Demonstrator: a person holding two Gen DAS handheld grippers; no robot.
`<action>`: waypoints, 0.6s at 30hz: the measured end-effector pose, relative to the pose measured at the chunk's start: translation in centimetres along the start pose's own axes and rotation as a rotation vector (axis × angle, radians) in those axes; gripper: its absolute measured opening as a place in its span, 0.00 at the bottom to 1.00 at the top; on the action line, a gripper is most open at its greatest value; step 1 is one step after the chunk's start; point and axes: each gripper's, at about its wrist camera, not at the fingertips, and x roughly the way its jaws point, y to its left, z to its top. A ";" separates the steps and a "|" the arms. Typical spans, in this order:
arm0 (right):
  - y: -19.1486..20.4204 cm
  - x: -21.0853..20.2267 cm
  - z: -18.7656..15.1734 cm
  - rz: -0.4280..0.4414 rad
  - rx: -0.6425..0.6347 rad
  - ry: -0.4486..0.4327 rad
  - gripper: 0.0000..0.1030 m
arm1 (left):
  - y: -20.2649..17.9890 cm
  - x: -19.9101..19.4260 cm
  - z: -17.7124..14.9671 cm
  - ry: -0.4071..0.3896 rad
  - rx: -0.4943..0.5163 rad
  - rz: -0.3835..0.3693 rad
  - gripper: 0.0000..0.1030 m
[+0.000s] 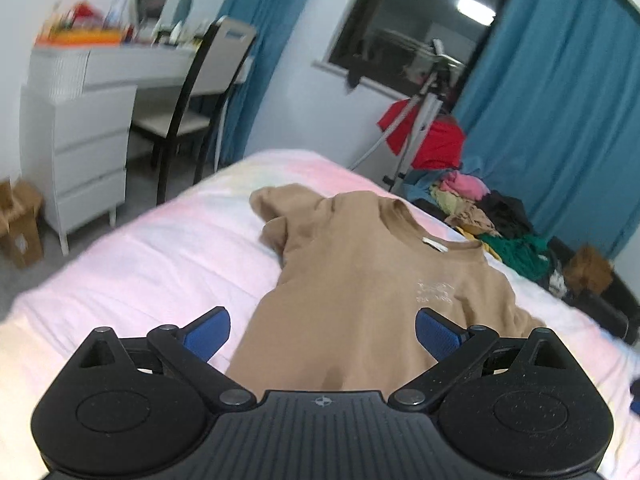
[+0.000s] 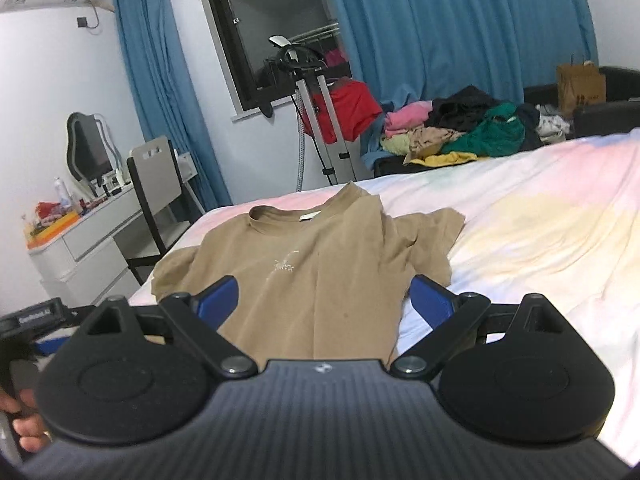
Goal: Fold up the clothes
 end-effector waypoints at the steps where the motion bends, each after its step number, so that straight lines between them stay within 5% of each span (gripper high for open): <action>1: 0.0 0.4 -0.2 0.006 0.008 0.001 0.91 | 0.8 1.1 0.3 0.009 -0.042 -0.014 0.97; 9: -0.8 6.1 -2.0 -0.015 0.033 0.064 0.91 | 6.0 10.9 3.6 0.077 -0.390 -0.150 0.94; 18: -2.5 13.6 -3.3 -0.057 0.077 0.158 0.91 | 6.2 21.0 4.6 0.122 -0.653 -0.207 0.87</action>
